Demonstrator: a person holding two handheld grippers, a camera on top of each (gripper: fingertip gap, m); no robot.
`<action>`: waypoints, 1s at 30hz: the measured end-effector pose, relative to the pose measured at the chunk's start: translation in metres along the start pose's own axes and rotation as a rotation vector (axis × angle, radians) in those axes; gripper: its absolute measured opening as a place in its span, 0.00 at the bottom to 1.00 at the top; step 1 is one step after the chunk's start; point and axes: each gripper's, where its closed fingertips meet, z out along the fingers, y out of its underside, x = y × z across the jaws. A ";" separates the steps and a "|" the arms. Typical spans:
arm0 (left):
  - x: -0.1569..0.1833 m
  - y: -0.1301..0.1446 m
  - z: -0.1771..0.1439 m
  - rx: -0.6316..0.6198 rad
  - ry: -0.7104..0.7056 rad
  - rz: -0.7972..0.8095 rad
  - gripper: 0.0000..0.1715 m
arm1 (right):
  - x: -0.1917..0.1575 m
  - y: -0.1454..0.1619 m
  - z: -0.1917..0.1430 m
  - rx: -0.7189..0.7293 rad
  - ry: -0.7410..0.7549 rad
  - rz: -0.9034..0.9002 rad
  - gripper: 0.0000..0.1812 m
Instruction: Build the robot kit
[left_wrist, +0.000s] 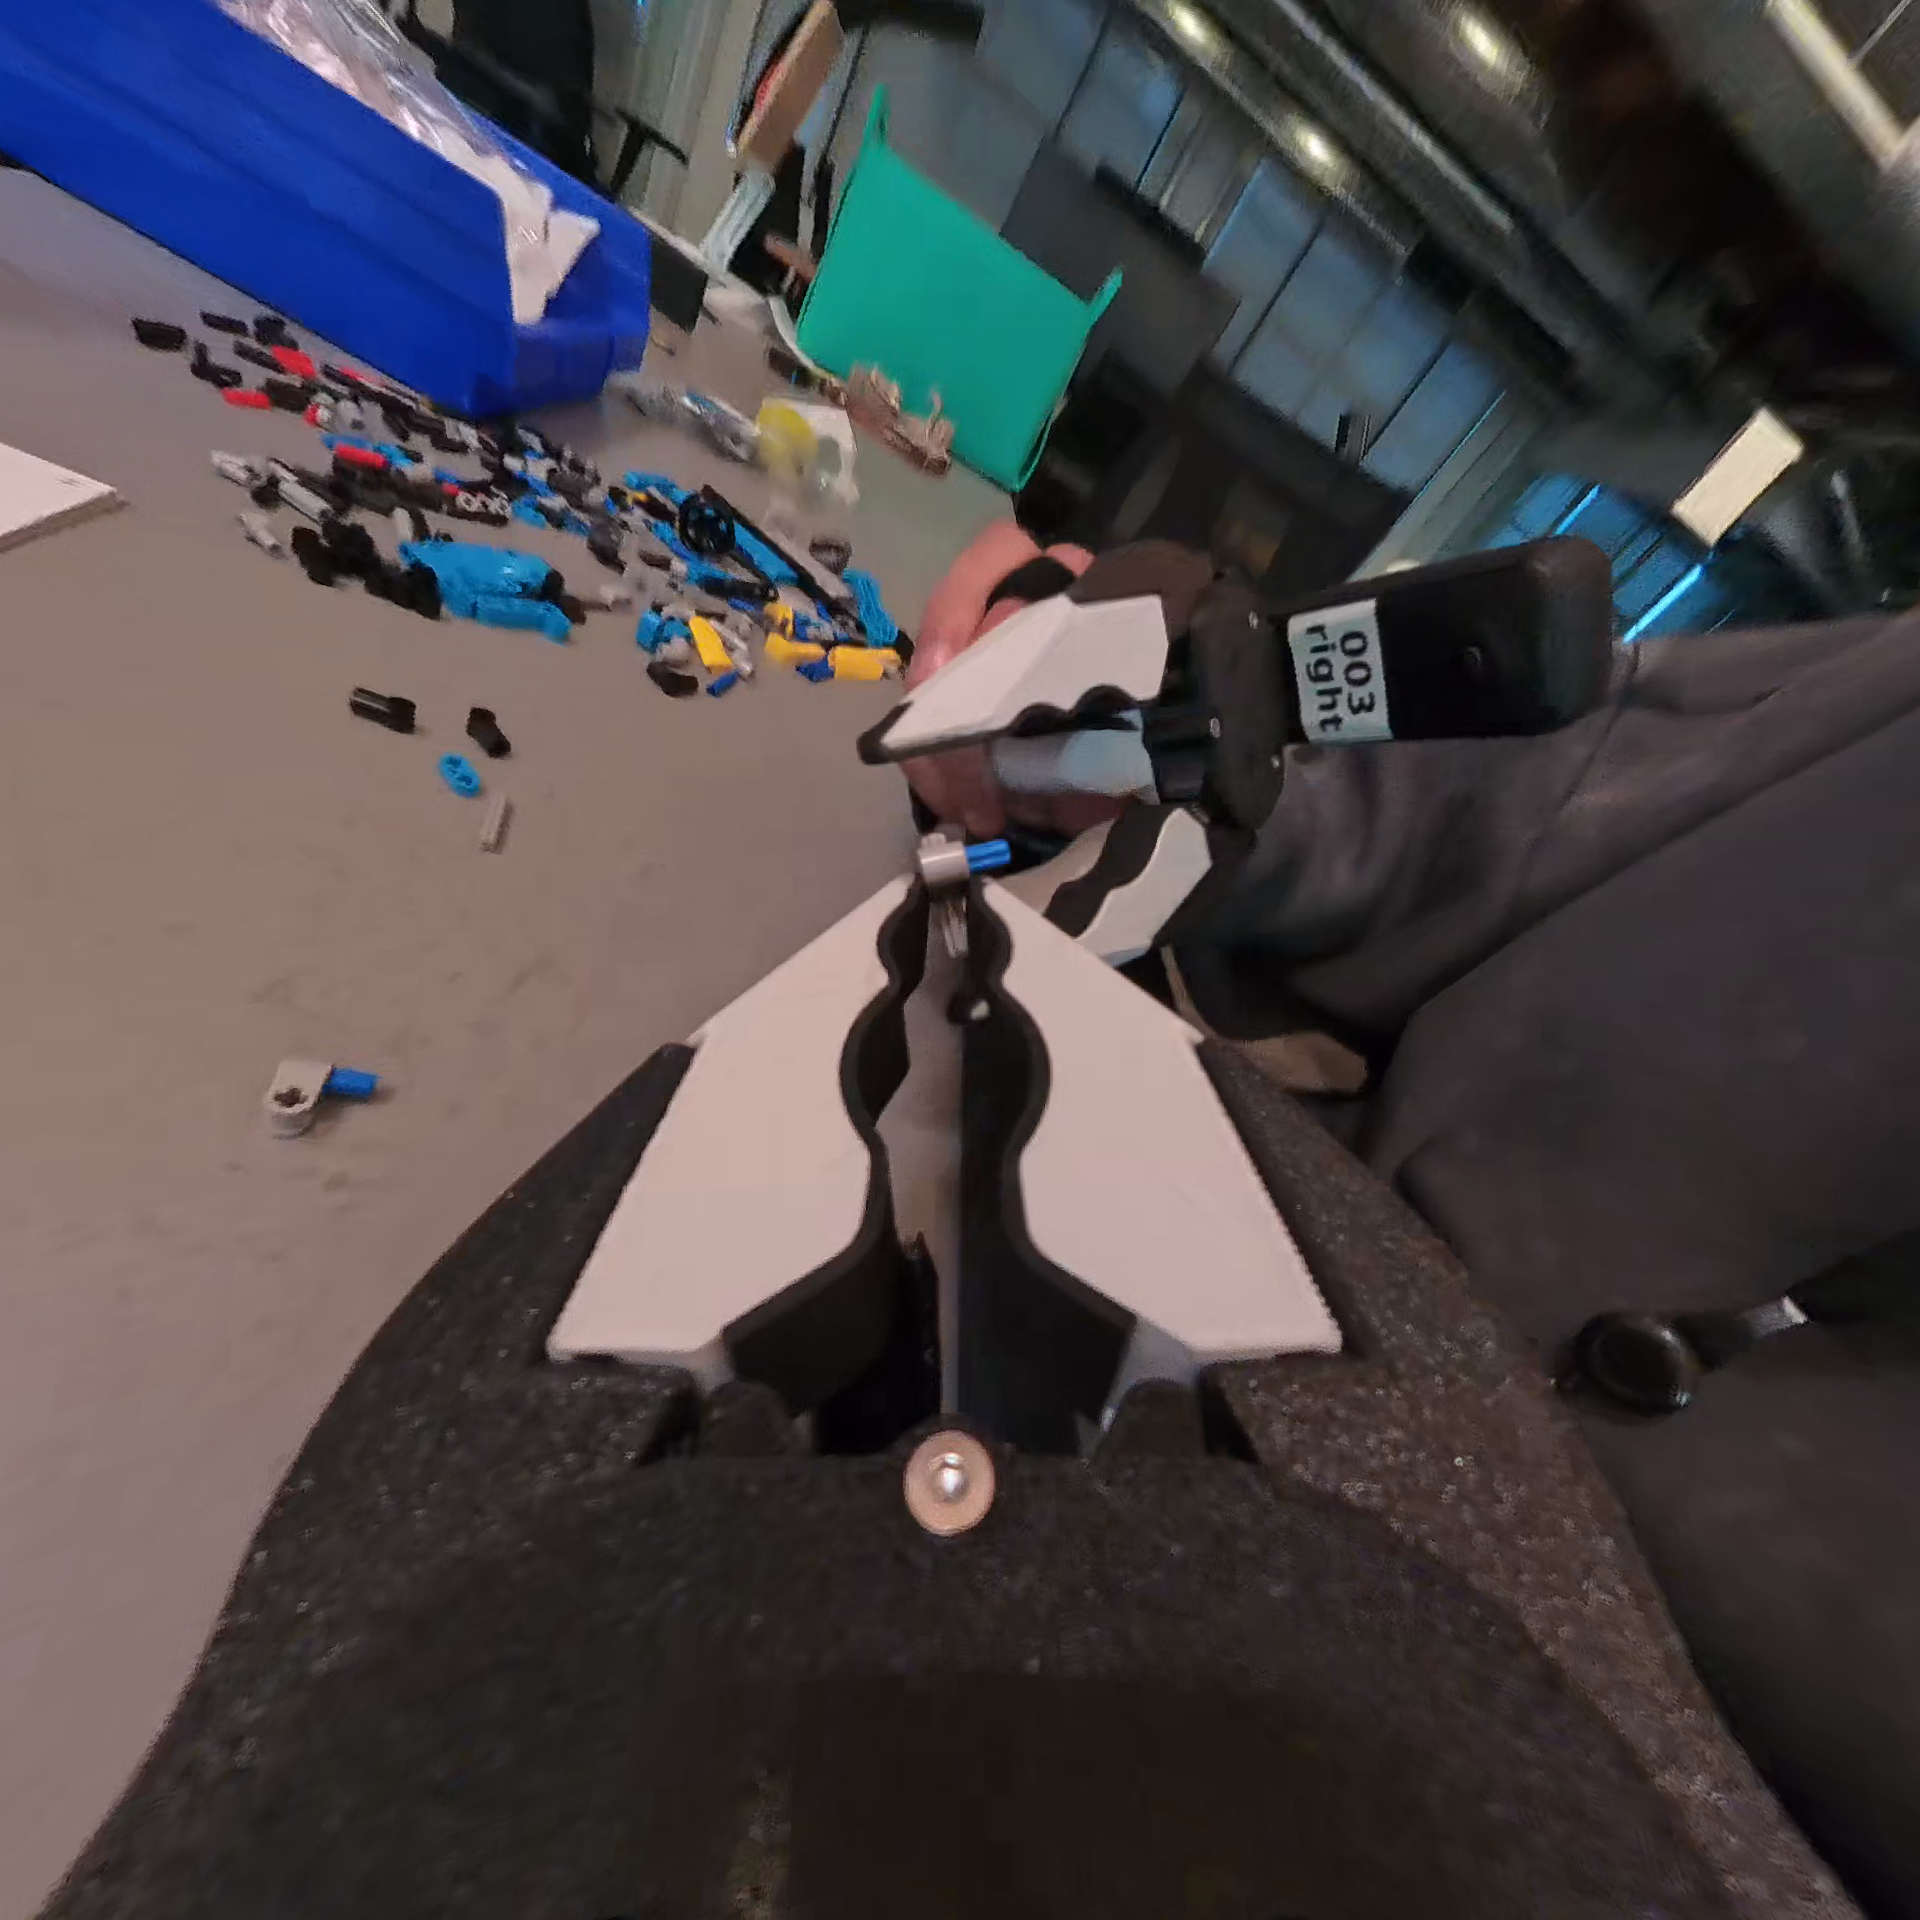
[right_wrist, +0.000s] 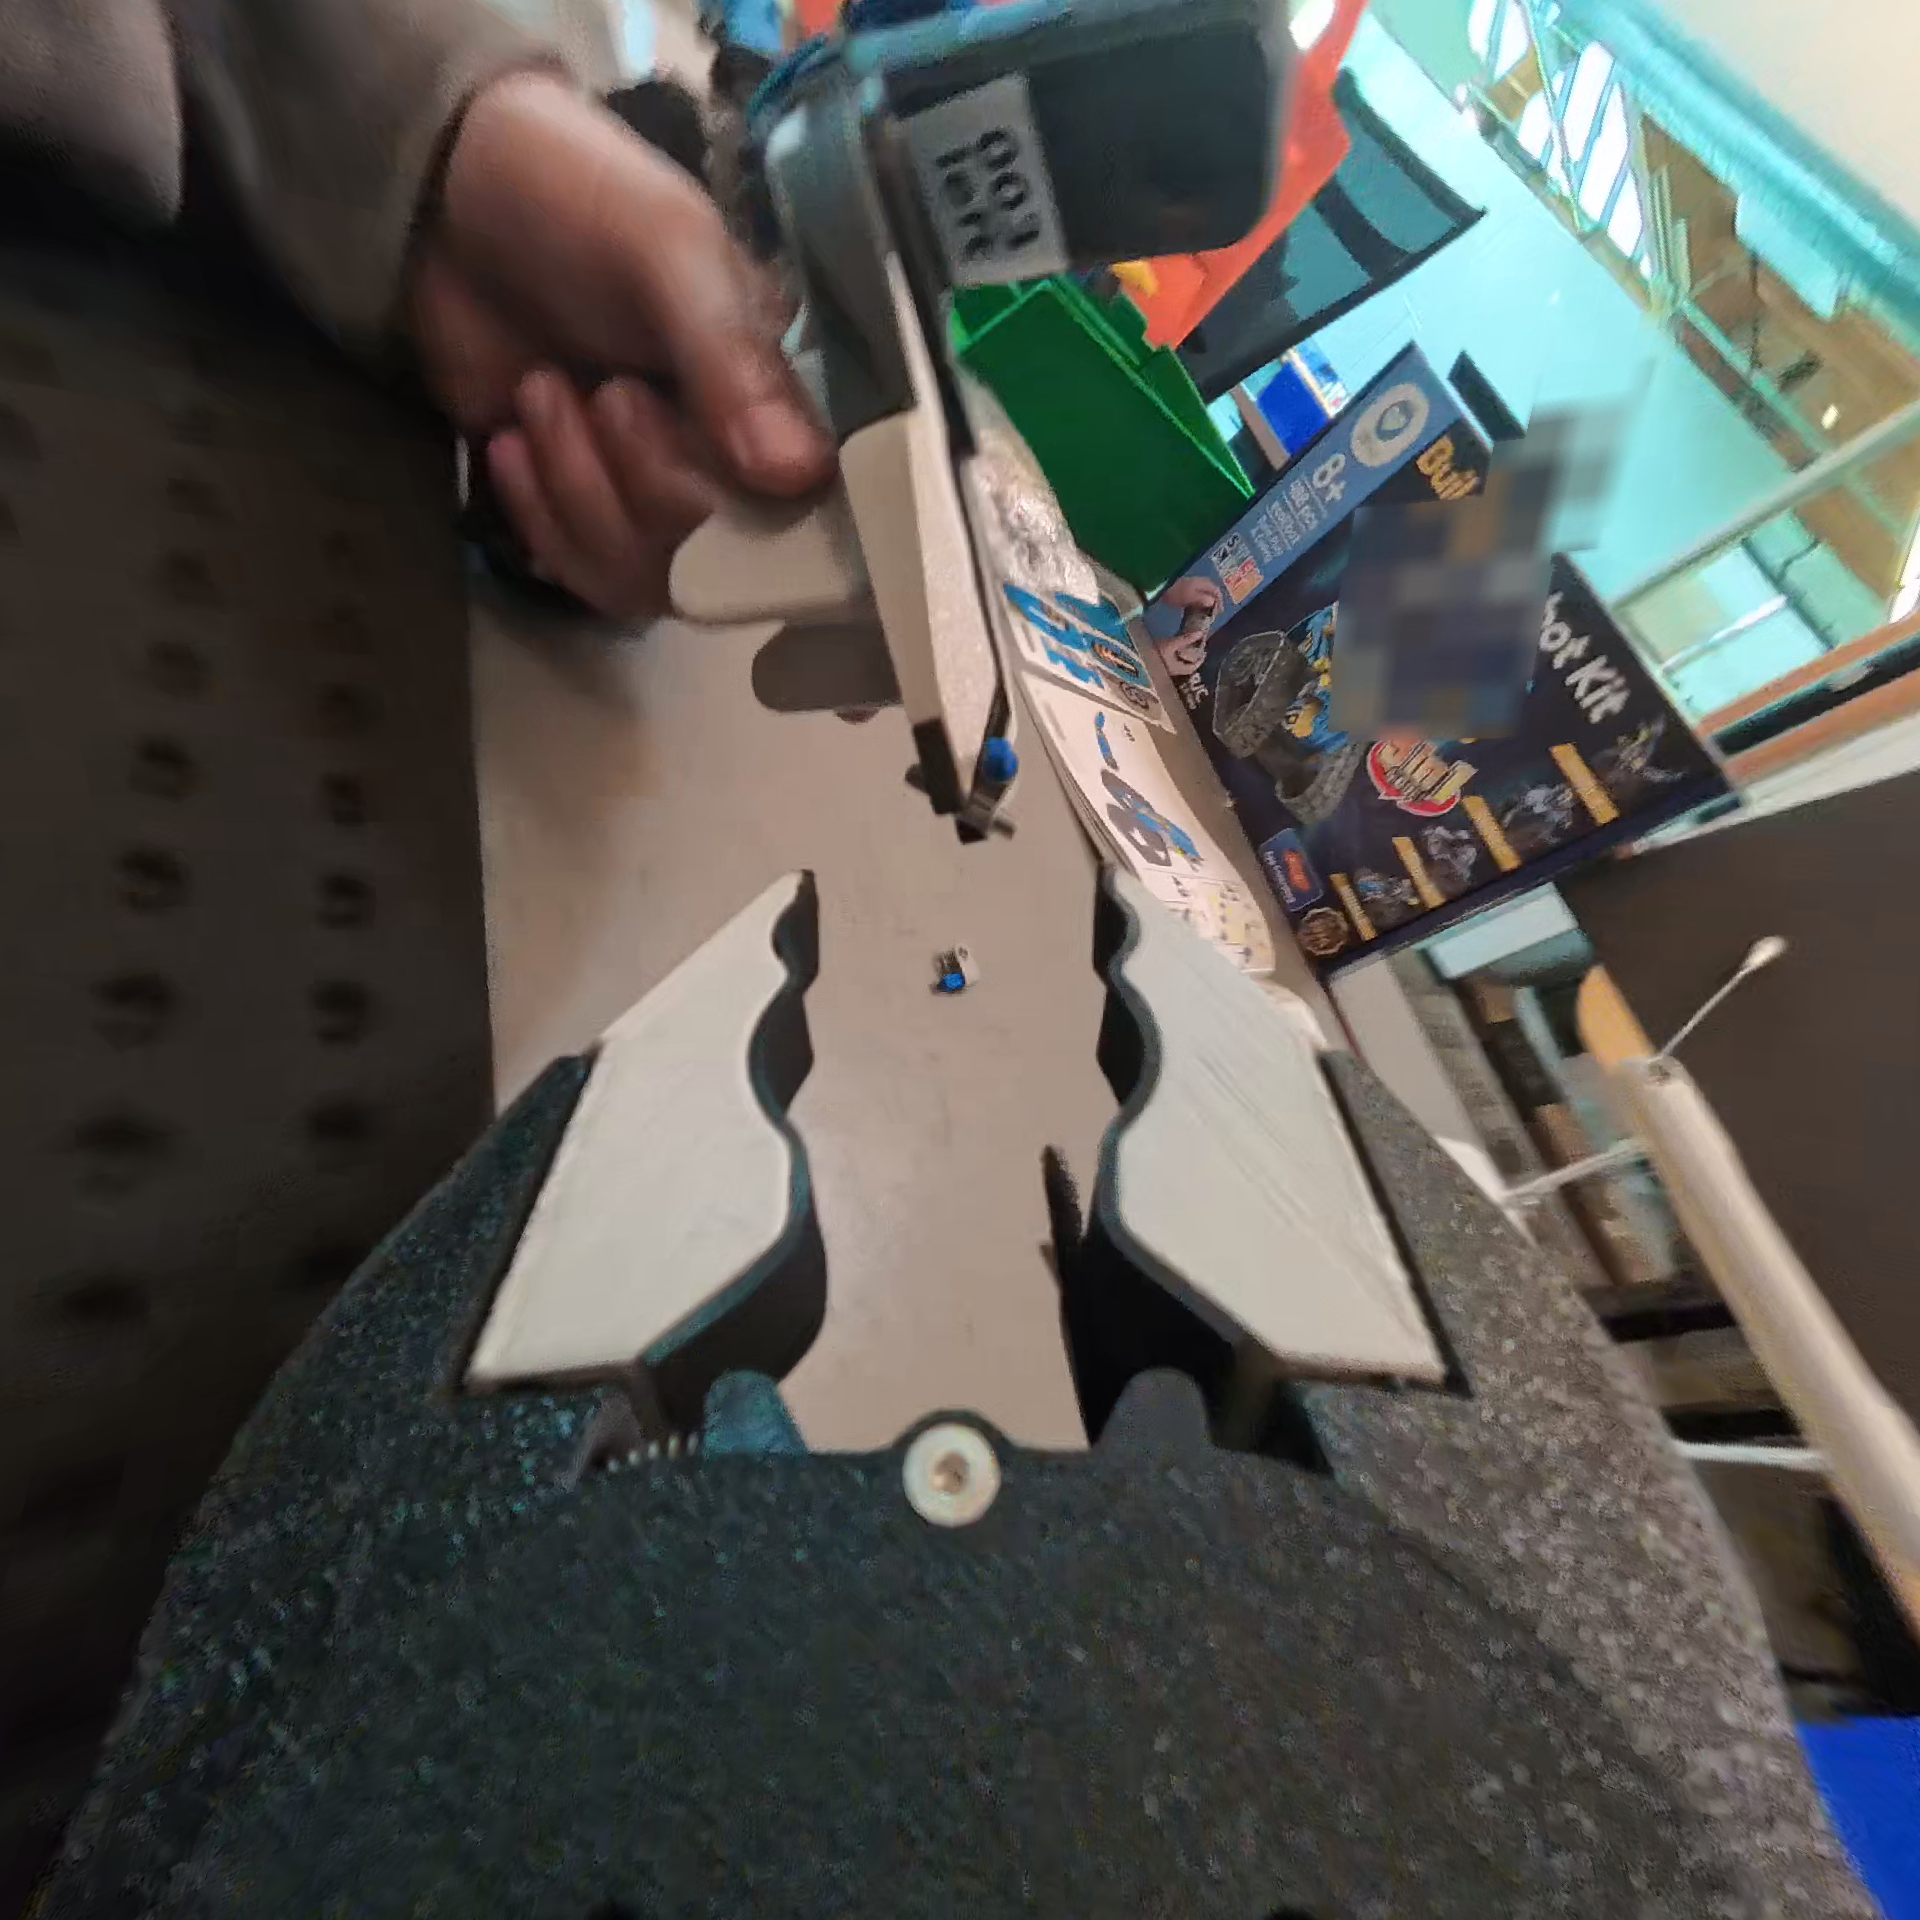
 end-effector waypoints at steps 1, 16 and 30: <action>0.001 -0.003 0.000 0.018 0.010 -0.014 0.04 | 0.004 -0.004 0.000 0.021 0.004 0.060 0.28; 0.022 -0.040 -0.001 0.284 0.179 -0.172 0.03 | 0.034 -0.040 -0.006 0.194 0.162 0.164 0.22; 0.026 -0.034 0.005 0.243 0.257 -0.236 0.04 | 0.030 -0.038 -0.009 0.183 0.108 0.145 0.13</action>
